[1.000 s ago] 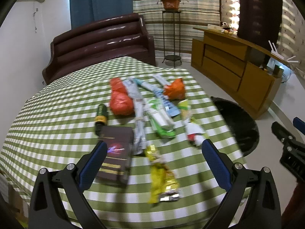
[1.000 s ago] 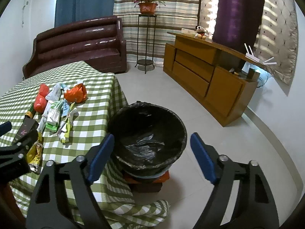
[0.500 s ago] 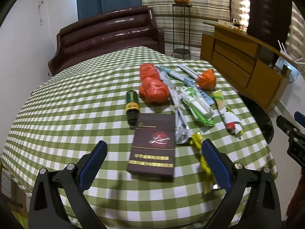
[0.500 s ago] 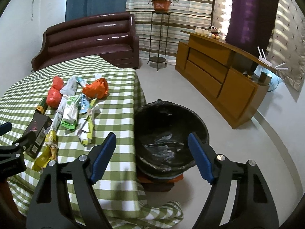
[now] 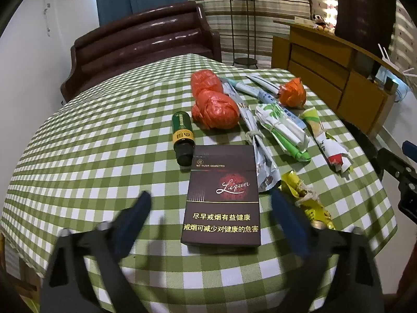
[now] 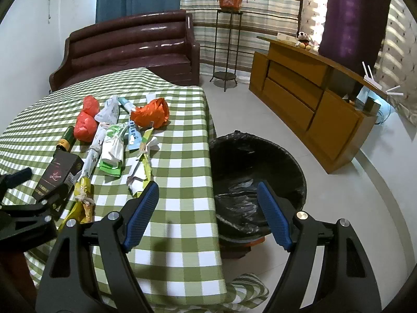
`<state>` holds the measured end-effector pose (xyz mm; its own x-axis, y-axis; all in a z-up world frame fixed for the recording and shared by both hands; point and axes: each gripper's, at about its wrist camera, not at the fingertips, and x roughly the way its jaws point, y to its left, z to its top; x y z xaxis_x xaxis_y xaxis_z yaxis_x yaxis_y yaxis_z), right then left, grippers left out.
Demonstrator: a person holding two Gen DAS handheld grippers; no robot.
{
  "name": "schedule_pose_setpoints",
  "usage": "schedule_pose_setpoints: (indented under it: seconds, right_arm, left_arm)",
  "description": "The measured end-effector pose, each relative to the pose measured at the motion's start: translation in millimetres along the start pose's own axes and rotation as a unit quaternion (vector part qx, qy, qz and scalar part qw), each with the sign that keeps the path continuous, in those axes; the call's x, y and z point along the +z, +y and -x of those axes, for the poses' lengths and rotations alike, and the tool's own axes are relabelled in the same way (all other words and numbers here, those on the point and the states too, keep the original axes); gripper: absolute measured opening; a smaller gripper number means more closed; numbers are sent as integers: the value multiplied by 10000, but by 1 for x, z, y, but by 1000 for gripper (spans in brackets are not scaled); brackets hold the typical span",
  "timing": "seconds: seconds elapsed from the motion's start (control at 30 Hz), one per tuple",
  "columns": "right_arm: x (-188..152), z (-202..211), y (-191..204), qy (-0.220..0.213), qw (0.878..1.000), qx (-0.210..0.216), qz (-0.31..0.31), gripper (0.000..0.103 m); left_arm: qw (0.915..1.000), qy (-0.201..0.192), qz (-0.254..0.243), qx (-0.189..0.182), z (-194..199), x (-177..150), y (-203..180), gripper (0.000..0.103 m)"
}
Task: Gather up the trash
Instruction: 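Grasp the dark cigarette box with the left tool while the right tool grasps the yellow wrapper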
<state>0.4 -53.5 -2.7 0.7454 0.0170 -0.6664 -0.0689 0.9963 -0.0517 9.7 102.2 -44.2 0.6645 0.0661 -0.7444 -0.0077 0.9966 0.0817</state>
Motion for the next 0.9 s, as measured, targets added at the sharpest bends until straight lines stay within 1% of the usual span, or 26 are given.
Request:
schedule_pose_setpoints:
  seconds: [0.07, 0.17, 0.2, 0.47, 0.67, 0.7, 0.73, 0.8, 0.9]
  right_arm:
    - [-1, 0, 3, 19, 10000, 11, 10, 76]
    - [-1, -1, 7, 37, 10000, 13, 30, 76]
    - [-1, -1, 9, 50, 10000, 21, 30, 76]
    - [-3, 1, 23, 35, 9999, 65, 99, 76]
    - [-2, 9, 42, -56, 9996, 215, 200, 76]
    - [-2, 10, 46, -57, 9994, 240, 241, 75]
    - [-3, 11, 51, -49, 9991, 281, 301, 67]
    - [-4, 11, 60, -2, 9987, 344, 376, 60]
    - [-7, 12, 69, 60, 9979, 484, 418, 58]
  left_arm:
    - [9998, 115, -4, -150, -4, -1, 1, 67]
    - [9996, 163, 1, -226, -7, -3, 2, 57]
    - [9996, 159, -18, -243, -7, -4, 2, 55]
    - [9994, -31, -29, -344, 7, -11, 7, 54]
    - [9997, -157, 49, -184, 24, -15, 24, 54]
    - [9998, -152, 79, -124, 26, -16, 29, 54]
    - [9998, -139, 110, -73, 27, -16, 33, 54]
    - [9997, -123, 209, 3, 29, -19, 44, 54]
    - [9993, -134, 328, 98, 32, -21, 58, 54]
